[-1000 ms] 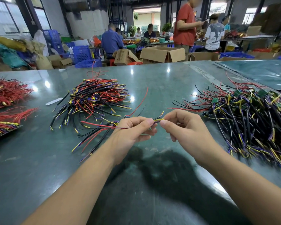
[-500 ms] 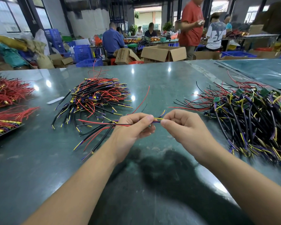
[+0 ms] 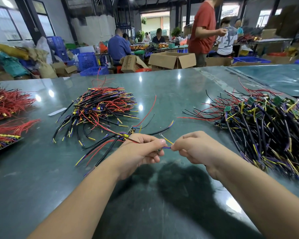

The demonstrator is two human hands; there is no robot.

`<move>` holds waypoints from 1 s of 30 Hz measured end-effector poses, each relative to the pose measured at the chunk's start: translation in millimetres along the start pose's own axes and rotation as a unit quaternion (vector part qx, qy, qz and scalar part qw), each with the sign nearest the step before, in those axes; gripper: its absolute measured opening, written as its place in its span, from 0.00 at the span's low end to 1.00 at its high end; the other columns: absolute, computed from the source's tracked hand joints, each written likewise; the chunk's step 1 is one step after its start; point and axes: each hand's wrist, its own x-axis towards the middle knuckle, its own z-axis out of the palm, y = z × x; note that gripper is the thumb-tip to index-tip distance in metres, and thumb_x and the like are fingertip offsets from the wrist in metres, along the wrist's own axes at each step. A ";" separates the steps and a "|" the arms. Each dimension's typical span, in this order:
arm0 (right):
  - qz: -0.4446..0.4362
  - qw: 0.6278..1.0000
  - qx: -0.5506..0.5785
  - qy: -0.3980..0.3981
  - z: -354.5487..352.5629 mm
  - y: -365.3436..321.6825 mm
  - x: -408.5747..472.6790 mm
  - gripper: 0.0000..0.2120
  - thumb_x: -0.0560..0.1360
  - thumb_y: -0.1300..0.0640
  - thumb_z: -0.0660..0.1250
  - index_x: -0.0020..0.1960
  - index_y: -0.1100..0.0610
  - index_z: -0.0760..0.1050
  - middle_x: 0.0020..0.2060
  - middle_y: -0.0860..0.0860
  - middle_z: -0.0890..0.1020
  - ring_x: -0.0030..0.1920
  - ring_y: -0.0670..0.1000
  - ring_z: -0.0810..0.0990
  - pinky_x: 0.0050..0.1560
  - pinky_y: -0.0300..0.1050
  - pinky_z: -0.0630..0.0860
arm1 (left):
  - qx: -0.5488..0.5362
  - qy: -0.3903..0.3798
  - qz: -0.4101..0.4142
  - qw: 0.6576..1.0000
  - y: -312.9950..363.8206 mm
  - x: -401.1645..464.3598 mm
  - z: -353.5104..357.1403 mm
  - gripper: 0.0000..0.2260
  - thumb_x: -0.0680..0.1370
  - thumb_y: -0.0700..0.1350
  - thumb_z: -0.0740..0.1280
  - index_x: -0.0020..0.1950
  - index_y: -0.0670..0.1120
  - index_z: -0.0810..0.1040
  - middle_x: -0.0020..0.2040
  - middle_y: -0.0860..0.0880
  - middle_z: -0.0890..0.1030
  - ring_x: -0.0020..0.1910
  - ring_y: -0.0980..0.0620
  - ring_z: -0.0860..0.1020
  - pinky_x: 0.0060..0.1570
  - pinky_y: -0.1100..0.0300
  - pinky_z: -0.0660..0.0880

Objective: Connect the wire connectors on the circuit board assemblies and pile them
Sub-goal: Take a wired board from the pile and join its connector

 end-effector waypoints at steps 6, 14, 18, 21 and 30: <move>-0.003 1.000 -0.010 -0.025 1.6 1.2 0.3 0.08 0.72 0.63 0.67 0.34 0.58 0.72 0.23 0.49 0.66 0.23 0.47 0.58 0.22 0.34 0.54 | -0.007 0.036 0.000 0.999 -1.8 1.9 2.1 0.10 0.77 0.45 0.66 0.37 0.43 0.81 0.29 0.50 0.78 0.24 0.58 0.74 0.27 0.69 0.72; -0.039 0.994 -0.091 0.033 6.3 8.3 0.9 0.09 0.70 0.61 0.68 0.32 0.55 0.73 0.27 0.52 0.71 0.30 0.51 0.65 0.32 0.42 0.61 | 0.005 0.016 0.015 1.000 -4.9 1.8 2.1 0.11 0.66 0.51 0.73 0.41 0.44 0.84 0.33 0.47 0.81 0.30 0.54 0.78 0.35 0.64 0.77; -0.050 0.994 -0.098 0.024 7.1 9.1 0.9 0.09 0.70 0.60 0.68 0.32 0.54 0.74 0.26 0.50 0.72 0.30 0.50 0.66 0.34 0.43 0.63 | 0.021 0.046 0.024 0.998 -4.7 3.4 1.6 0.09 0.70 0.48 0.72 0.40 0.42 0.83 0.32 0.46 0.81 0.28 0.53 0.80 0.30 0.66 0.75; -0.066 0.989 -0.124 0.037 7.7 11.0 0.9 0.08 0.71 0.58 0.67 0.33 0.54 0.75 0.25 0.47 0.72 0.28 0.49 0.68 0.32 0.41 0.64 | 0.032 0.052 0.025 0.998 -2.9 2.2 3.3 0.14 0.63 0.53 0.74 0.39 0.43 0.82 0.31 0.46 0.81 0.27 0.53 0.79 0.29 0.67 0.75; -0.136 0.983 -0.119 0.035 9.1 9.9 1.1 0.06 0.73 0.55 0.67 0.38 0.54 0.77 0.26 0.47 0.80 0.24 0.42 0.70 0.30 0.39 0.66 | -0.030 0.087 0.027 0.995 -2.1 5.2 -2.3 0.06 0.75 0.41 0.69 0.39 0.44 0.83 0.31 0.47 0.80 0.28 0.56 0.78 0.29 0.68 0.74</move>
